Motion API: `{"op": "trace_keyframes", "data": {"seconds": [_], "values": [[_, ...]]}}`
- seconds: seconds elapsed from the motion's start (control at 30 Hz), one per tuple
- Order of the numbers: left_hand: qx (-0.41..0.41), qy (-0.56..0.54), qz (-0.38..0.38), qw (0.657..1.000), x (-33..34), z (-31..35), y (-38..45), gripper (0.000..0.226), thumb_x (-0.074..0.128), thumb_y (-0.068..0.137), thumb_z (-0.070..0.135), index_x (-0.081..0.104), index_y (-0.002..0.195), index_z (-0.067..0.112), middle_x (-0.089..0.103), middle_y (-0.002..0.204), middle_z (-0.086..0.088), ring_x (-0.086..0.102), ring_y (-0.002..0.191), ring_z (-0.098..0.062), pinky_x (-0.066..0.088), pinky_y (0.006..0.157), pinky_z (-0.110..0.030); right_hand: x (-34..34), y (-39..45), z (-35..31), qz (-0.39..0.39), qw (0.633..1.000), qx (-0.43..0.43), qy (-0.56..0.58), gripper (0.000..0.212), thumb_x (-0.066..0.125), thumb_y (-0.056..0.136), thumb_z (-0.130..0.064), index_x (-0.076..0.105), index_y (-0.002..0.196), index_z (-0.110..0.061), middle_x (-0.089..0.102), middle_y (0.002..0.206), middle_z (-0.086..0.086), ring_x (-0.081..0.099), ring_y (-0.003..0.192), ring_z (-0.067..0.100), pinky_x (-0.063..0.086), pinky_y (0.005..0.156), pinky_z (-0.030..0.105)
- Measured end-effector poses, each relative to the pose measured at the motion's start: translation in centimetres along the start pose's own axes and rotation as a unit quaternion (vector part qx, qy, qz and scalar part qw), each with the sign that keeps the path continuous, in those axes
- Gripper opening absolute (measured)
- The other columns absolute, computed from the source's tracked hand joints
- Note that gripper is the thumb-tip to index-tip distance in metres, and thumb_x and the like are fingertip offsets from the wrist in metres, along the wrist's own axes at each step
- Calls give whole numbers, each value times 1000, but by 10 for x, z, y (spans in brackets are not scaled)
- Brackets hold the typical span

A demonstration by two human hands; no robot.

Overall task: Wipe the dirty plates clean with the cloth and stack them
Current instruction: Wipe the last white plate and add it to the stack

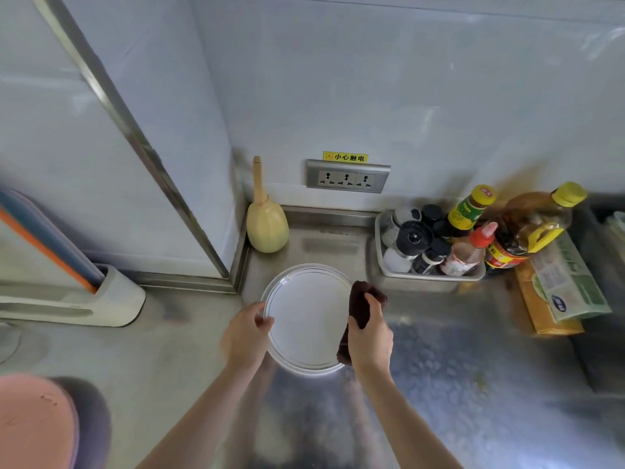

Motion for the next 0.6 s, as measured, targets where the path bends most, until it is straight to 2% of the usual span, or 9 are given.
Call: {"op": "trace_keyframes", "data": {"seconds": [0.1,0.27,0.37,0.5,0.6], "values": [[27,-41,3,999,3,-2,2,24,63,84,13,69,107,10,51,90,-1,55,73,-21,37,69,-24,1,-3,-4,8,999,-26,-19,53,54,92,-12,37,141,-21,49,135,12,52,113,32,43,93,39],[49,-62,-9,997,10,-6,3,40,66,84,18,61,123,12,40,101,-3,46,65,-6,37,74,-23,3,-11,-6,29,997,-37,-60,50,50,96,-16,35,143,-22,46,133,11,56,105,32,43,84,37],[54,-56,-17,997,12,-6,1,45,67,84,22,57,127,13,38,104,-1,49,67,-11,37,74,-23,4,-11,-6,39,995,-33,-84,49,49,96,-18,35,143,-22,51,128,10,57,102,30,44,77,35],[65,-45,-26,997,16,-7,-2,49,65,85,23,53,132,14,33,109,1,50,79,-19,39,79,-24,1,-12,-4,72,991,-36,-104,48,51,94,-18,41,140,-25,61,115,5,51,98,25,41,72,32],[75,-49,-29,996,18,-9,-5,50,63,87,22,50,134,14,31,111,0,51,84,-21,40,80,-24,4,-15,-3,86,994,-45,-55,48,55,92,-10,46,138,-19,64,110,11,54,96,29,43,79,36]]}}
Point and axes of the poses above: each hand's wrist, its own y-axis towards the middle knuckle, its own x-axis out of the palm, z = x × y, the point moved 8 cm from there along y, towards the middle knuckle
